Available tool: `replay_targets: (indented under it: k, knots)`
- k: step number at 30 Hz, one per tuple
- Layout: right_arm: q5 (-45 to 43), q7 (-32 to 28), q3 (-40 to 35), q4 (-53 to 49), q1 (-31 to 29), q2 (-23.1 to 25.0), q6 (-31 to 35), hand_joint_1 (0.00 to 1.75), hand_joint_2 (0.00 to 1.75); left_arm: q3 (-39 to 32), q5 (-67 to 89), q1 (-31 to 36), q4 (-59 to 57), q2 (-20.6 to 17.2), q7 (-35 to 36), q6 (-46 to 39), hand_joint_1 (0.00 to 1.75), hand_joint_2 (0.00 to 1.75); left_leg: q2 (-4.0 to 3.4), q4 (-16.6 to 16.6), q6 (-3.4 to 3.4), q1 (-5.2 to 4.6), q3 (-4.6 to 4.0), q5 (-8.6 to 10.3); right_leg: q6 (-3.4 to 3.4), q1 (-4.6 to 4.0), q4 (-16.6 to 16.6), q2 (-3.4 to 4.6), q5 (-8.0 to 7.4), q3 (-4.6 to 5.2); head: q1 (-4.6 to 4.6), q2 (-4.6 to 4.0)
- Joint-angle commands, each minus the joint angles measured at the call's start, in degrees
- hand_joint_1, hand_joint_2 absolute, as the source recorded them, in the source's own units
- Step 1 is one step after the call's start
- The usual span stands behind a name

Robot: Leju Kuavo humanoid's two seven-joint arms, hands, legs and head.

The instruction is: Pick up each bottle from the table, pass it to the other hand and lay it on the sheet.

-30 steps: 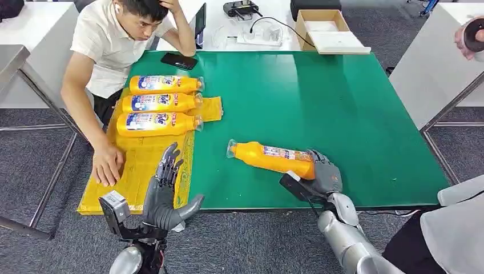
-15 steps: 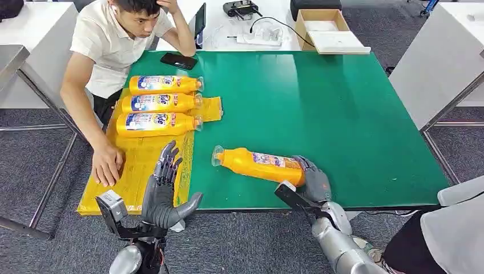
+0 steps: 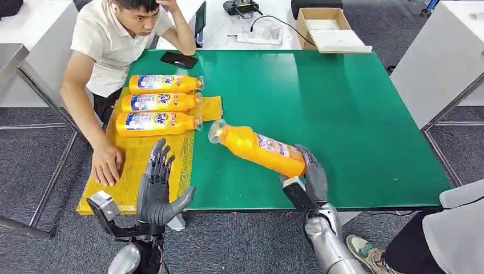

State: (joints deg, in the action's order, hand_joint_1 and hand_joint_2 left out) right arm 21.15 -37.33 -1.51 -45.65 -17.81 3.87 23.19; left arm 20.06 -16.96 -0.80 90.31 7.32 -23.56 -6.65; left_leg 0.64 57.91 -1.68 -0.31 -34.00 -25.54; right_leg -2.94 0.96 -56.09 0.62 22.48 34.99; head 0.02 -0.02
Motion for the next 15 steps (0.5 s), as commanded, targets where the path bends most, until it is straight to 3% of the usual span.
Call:
replay_targets:
  k: [1,15]
  knots:
    - [-4.77,-0.10,-2.82,-16.13,3.88,1.47,0.44,1.75,1.75,1.00,-2.26,1.40,-2.13,0.73,0.69,-2.54,0.00,1.75,-0.04,0.02,0.10,0.05,0.14,-0.11,0.12,-0.06,0.00,-0.06,0.11,-0.16,0.00,0.02]
    - [-4.85,-0.09,-2.83,-16.11,3.97,1.40,0.44,1.75,1.75,0.97,-2.30,1.44,-2.17,0.68,0.69,-2.56,0.00,1.75,-0.06,-0.02,0.12,0.04,0.14,-0.09,0.13,-0.06,0.03,-0.04,0.09,-0.14,0.00,0.00]
